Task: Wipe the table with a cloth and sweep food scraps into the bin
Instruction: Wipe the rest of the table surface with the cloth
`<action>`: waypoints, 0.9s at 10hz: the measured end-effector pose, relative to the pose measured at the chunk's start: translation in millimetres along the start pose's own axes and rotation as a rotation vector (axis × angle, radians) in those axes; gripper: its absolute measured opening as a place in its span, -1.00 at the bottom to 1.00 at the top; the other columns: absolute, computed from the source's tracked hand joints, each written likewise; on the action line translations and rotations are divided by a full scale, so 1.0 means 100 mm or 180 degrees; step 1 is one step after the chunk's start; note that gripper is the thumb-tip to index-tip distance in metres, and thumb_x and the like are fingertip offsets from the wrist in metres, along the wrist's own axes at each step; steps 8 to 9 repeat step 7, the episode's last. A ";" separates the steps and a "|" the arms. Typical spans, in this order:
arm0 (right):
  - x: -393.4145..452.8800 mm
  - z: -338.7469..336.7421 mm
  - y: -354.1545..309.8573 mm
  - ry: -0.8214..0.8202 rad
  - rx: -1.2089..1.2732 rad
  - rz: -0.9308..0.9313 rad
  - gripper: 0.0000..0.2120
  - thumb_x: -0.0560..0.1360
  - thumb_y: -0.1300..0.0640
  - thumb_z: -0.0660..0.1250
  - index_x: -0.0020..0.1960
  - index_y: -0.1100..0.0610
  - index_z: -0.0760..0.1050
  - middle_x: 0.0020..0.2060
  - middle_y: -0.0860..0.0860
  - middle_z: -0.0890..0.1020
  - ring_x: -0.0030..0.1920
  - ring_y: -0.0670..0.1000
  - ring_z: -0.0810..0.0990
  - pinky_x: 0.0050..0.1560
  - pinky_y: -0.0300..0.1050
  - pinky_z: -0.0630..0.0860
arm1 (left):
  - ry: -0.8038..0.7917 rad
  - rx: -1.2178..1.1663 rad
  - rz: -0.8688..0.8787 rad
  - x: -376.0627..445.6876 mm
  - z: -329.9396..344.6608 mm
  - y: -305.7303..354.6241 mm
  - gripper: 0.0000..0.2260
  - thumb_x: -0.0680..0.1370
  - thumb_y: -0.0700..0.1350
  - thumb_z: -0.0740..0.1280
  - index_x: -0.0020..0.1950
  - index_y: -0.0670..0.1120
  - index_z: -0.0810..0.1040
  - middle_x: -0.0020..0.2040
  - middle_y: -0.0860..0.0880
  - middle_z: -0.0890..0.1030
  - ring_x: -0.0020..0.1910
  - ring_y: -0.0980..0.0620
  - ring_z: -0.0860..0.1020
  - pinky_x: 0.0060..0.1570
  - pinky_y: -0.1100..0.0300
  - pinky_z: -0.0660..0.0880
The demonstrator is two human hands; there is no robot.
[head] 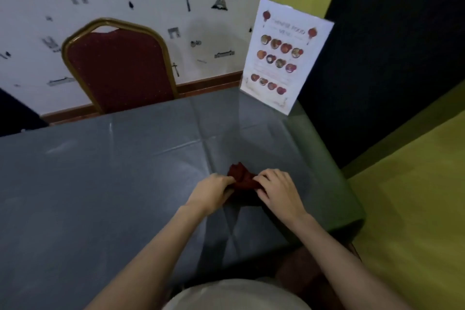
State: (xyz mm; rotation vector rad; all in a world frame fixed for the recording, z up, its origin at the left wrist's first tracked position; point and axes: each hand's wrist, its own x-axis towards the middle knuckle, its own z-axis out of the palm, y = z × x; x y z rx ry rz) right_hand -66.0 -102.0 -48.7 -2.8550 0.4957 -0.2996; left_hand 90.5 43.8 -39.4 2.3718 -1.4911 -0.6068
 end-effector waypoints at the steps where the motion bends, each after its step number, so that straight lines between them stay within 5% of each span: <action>1: -0.11 -0.19 0.23 0.0127 -0.0132 0.0127 -0.75 0.34 0.13 0.45 0.02 0.06 0.57 -0.08 -0.03 0.57 -0.05 0.04 0.54 -0.06 -0.05 0.46 | -0.0079 -0.0057 0.0164 0.27 -0.06 0.26 -0.81 0.55 -0.11 0.27 0.13 -0.03 0.59 0.06 -0.09 0.65 0.06 -0.13 0.58 -0.02 0.07 0.46; 3: -0.53 -0.52 0.75 0.0453 -0.0411 0.0925 -0.73 0.35 0.14 0.46 0.04 0.10 0.57 0.00 0.01 0.58 0.02 0.06 0.54 -0.02 -0.01 0.49 | 0.0233 -0.0327 0.0737 0.67 0.18 1.02 -0.79 0.55 -0.19 0.28 0.14 -0.11 0.59 0.07 -0.11 0.56 0.03 -0.13 0.56 0.04 0.09 0.44; 5: -1.30 -0.15 0.92 -0.0595 -0.0542 0.0829 -0.45 0.24 0.08 0.55 0.20 0.10 0.53 0.11 0.02 0.59 0.09 0.06 0.60 0.01 -0.05 0.57 | -0.1001 0.0423 0.0752 0.42 0.79 1.20 -0.54 0.58 -0.15 0.22 0.50 -0.12 0.30 0.53 -0.16 0.21 0.52 -0.14 0.15 0.48 0.09 0.09; 6: -1.45 -0.05 0.86 -0.0546 -0.0446 0.0861 -0.45 0.29 0.10 0.53 0.26 0.10 0.51 0.18 0.01 0.57 0.16 0.03 0.57 0.12 -0.05 0.53 | -0.1232 0.0602 0.0671 0.13 0.85 1.01 -0.41 0.61 -0.06 0.18 0.59 -0.01 0.00 0.60 -0.05 -0.10 0.57 -0.07 -0.07 0.53 0.01 -0.03; 9: -1.24 -0.05 0.81 -0.0369 -0.0394 0.0840 -0.54 0.33 0.18 0.49 0.22 0.12 0.54 0.13 0.04 0.59 0.13 0.06 0.57 0.14 0.00 0.53 | -0.1239 0.0493 0.0617 0.01 0.72 0.89 -0.45 0.61 -0.05 0.18 0.58 -0.01 0.06 0.60 -0.06 -0.07 0.57 -0.05 -0.04 0.52 0.02 -0.02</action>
